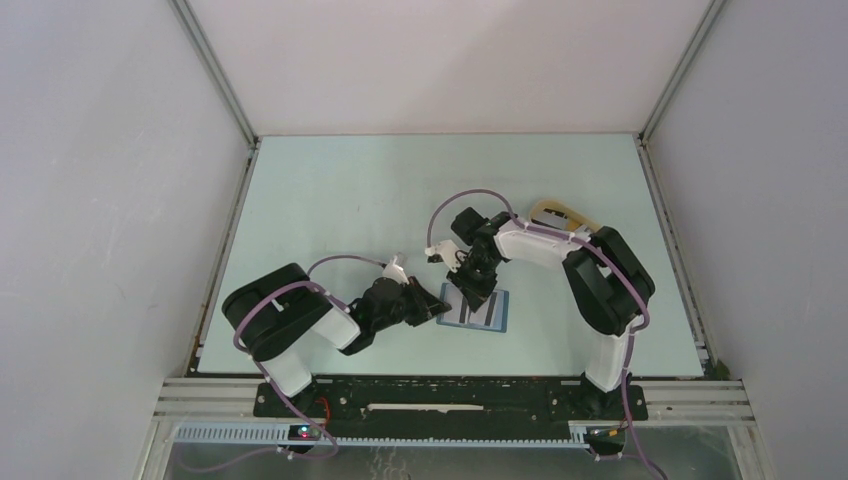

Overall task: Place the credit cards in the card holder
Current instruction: Insert the credit card into the card holder, then close the card holder at the center of the board.

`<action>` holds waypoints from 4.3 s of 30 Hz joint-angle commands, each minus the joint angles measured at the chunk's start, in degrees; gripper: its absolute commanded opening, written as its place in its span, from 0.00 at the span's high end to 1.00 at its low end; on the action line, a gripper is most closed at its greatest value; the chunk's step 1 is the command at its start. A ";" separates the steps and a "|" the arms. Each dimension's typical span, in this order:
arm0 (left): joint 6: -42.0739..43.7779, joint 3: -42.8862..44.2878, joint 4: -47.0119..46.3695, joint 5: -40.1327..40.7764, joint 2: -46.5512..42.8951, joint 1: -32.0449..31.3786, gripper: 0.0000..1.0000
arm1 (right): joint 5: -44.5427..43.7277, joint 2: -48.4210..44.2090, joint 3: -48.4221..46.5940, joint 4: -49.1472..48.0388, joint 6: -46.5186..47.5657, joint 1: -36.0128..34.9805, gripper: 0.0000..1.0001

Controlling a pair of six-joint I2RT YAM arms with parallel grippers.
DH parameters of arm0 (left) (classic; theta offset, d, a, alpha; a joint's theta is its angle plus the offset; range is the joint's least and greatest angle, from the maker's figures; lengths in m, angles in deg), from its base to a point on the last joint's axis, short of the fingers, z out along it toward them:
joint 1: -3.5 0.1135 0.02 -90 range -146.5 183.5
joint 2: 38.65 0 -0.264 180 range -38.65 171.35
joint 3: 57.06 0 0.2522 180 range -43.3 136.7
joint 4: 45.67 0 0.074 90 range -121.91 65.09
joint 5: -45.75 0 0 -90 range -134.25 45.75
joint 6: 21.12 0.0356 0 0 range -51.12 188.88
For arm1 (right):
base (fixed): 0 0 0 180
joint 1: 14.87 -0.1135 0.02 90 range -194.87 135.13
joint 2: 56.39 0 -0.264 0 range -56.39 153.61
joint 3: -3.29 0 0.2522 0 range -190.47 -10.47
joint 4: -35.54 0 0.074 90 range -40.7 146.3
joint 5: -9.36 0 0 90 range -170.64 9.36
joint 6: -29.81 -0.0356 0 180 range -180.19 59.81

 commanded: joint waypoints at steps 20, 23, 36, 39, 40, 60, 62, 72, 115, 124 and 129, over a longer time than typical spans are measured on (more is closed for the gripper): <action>23.15 3.88 11.33 0.02 -17.53 -1.84 0.81 | 21.23 -44.01 15.23 -7.11 15.32 17.24 0.76; 30.57 5.22 14.44 2.11 -23.05 -3.61 0.78 | 30.70 -45.81 21.46 -8.10 22.11 21.07 0.65; 26.46 18.42 23.87 -2.96 -9.92 -6.73 0.43 | 20.58 -28.05 12.71 -0.54 9.66 24.46 0.57; 26.31 21.10 28.04 -0.65 -8.11 -7.31 0.39 | 20.20 -23.74 11.23 1.76 9.02 25.39 0.57; 26.31 22.05 29.30 -0.25 -7.49 -7.48 0.39 | 20.02 -23.13 11.19 1.74 8.60 25.50 0.57; 27.80 38.36 48.66 5.02 4.19 -9.26 0.30 | 18.15 -20.32 10.87 0.80 6.22 25.50 0.58; 27.96 39.08 49.16 5.07 4.89 -9.48 0.29 | 18.15 -20.31 10.86 0.76 6.16 25.57 0.58; 28.67 41.80 53.15 6.97 6.45 -9.95 0.28 | 18.04 -20.05 10.68 1.11 6.21 25.55 0.58; 27.90 31.98 44.28 9.40 -6.94 -11.34 0.33 | 19.56 -20.35 10.29 2.75 8.15 27.89 0.58; 41.25 13.04 31.42 20.22 -29.86 -11.38 0.33 | 25.26 -28.64 14.13 0.54 18.10 27.99 0.60; 44.03 5.13 27.72 25.04 -38.13 -11.18 0.12 | 29.77 -39.46 22.64 -3.83 32.89 24.91 0.58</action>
